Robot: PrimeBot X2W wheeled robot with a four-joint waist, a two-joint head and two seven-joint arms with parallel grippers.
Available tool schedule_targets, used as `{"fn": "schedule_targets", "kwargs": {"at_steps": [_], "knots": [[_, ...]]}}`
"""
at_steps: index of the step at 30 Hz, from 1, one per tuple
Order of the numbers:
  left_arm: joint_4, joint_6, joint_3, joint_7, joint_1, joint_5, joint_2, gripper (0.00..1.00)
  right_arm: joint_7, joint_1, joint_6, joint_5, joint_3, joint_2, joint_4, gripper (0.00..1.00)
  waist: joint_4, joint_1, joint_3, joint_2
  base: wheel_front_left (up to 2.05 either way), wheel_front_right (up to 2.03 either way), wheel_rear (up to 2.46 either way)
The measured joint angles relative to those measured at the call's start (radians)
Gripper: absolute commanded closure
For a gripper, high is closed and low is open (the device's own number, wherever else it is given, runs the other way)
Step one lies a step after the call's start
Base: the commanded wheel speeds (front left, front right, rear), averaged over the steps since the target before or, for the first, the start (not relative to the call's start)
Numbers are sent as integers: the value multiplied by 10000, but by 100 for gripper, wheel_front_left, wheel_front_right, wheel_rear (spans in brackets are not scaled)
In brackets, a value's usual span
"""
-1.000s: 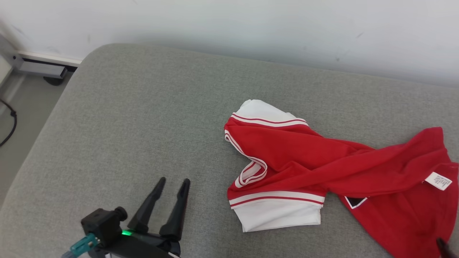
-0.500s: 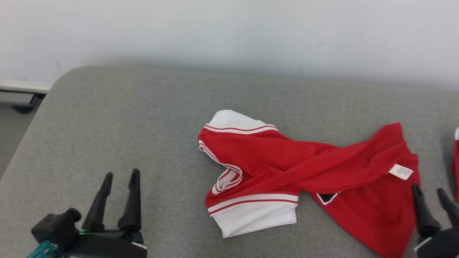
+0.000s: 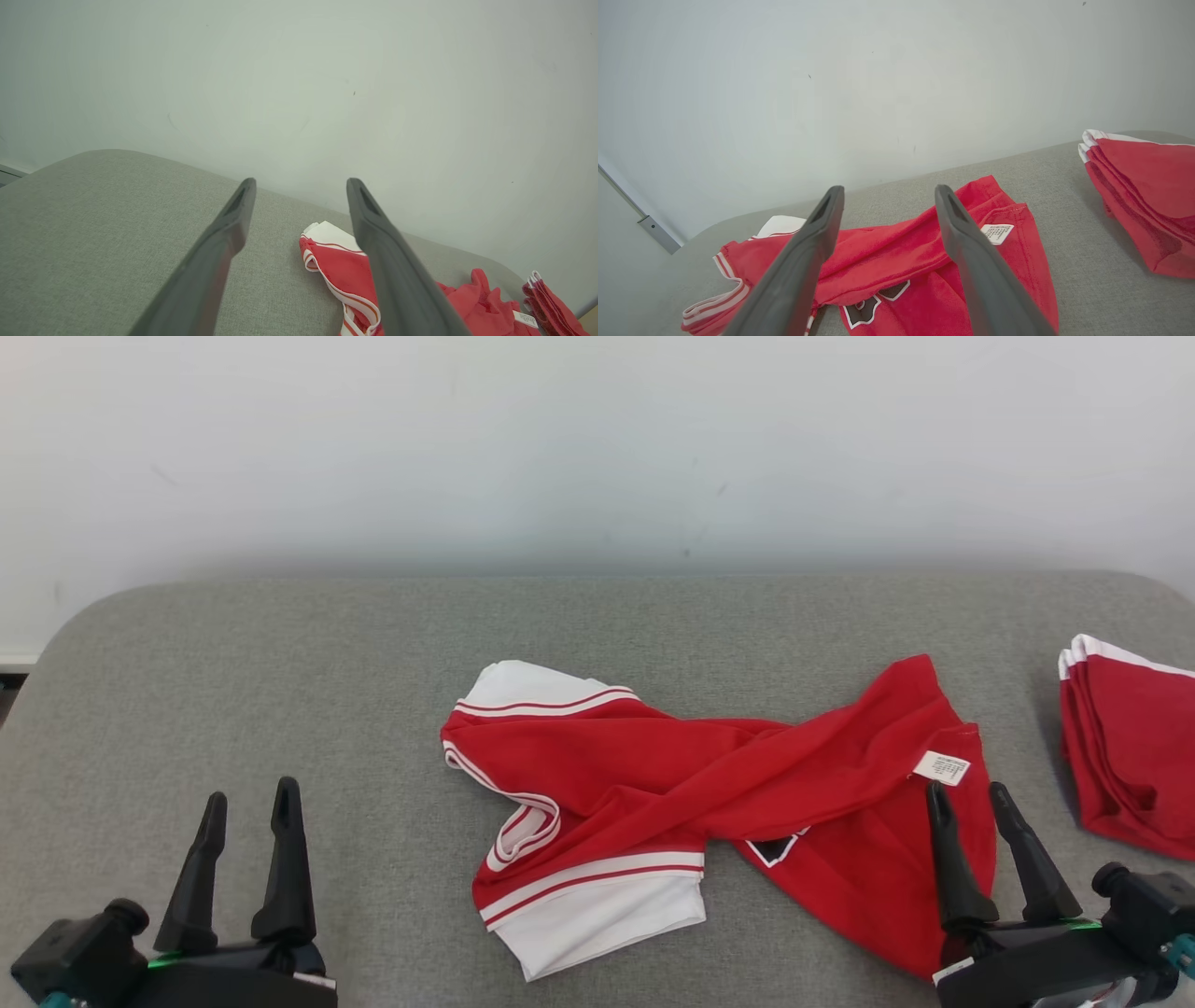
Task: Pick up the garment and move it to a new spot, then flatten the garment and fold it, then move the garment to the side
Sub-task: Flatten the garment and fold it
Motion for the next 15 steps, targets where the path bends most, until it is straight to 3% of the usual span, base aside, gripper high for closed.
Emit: {"fn": "schedule_targets", "kwargs": {"at_steps": [8,15], "knots": [[146,-27,-48,0,585,199,276,0,-571,245,0,-548,153,-8,128,0,-258,0,-130,0,0,0,0],[251,-182,-238,0,852,201,311,0,-437,459,0,-761,-2,-6,132,0,-191,1,-62,0,0,0,0]]}}
